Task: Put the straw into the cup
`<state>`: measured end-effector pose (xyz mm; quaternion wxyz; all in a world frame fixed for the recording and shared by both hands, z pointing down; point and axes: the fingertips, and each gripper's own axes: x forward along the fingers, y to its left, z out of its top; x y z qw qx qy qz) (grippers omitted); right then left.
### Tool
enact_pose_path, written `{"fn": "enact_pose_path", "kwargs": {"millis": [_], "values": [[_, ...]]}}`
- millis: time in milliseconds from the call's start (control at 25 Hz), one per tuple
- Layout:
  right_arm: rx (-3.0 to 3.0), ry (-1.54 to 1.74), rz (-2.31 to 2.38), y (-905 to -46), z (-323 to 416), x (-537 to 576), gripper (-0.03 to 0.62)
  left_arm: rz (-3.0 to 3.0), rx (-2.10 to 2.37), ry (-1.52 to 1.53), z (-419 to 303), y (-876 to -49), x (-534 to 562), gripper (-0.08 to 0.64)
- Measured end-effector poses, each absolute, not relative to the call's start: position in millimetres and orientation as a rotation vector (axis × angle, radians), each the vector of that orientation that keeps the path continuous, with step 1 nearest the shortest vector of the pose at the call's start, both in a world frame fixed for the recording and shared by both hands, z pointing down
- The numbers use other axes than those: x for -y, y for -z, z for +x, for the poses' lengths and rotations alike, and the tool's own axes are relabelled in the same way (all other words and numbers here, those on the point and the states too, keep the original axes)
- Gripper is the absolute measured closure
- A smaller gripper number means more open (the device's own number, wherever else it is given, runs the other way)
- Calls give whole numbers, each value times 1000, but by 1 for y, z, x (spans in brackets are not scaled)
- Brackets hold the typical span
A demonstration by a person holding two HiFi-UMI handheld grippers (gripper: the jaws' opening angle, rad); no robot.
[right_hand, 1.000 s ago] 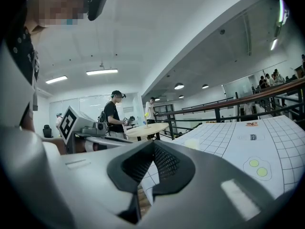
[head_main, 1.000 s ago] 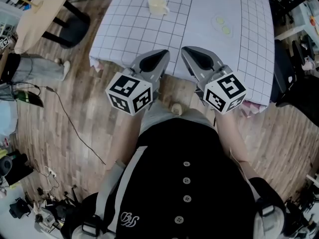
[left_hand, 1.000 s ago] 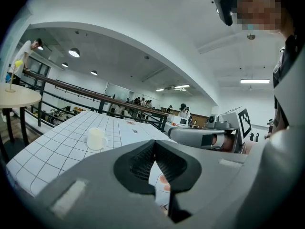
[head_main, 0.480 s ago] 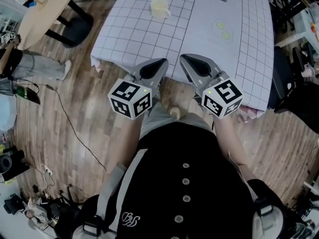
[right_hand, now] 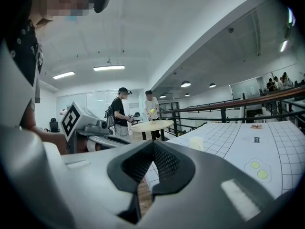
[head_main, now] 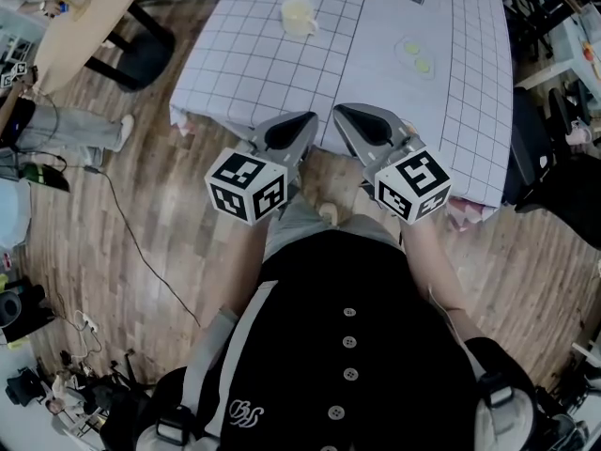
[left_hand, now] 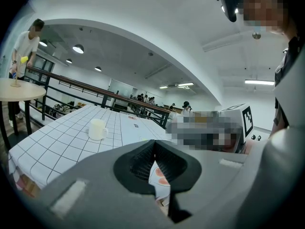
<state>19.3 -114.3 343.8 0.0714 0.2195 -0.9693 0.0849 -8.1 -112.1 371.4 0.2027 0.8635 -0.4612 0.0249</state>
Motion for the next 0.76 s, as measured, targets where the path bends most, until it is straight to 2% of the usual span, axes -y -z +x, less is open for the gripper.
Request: {"fn": "enact_pose_path", "kwargs": {"millis": [760], "values": [[2881, -251, 635, -359, 25, 98, 592, 2393, 1281, -78, 1, -379, 100, 561]]}}
